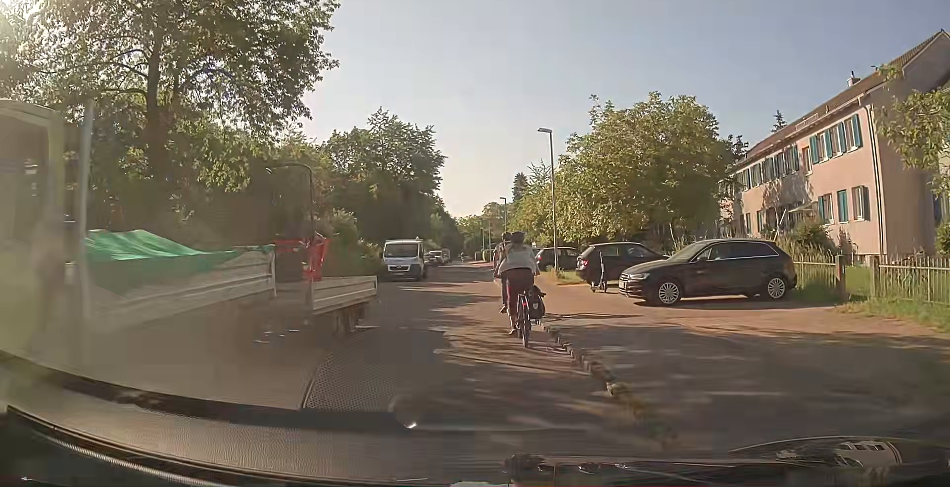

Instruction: Follow the waypoints while adhering to traffic rules and regulations

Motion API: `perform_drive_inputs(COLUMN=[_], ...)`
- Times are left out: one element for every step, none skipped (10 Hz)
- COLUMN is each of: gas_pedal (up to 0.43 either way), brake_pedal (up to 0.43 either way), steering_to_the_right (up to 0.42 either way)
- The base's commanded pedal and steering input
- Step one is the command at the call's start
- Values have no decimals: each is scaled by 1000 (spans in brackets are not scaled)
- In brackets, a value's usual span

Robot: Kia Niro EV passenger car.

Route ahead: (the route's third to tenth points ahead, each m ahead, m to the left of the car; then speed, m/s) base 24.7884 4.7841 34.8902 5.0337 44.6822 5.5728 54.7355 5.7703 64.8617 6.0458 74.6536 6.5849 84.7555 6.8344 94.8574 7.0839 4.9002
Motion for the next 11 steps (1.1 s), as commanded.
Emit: perform_drive_inputs(gas_pedal=[8, 8, 8, 8, 8, 8, 8, 8, 8, 8, 8], brake_pedal=[0, 0, 0, 0, 0, 0, 0, 0, 0, 0, 0], steering_to_the_right=[-38, -37, -37, -40, -40, -36, -29, -21, -19, -21, -23])
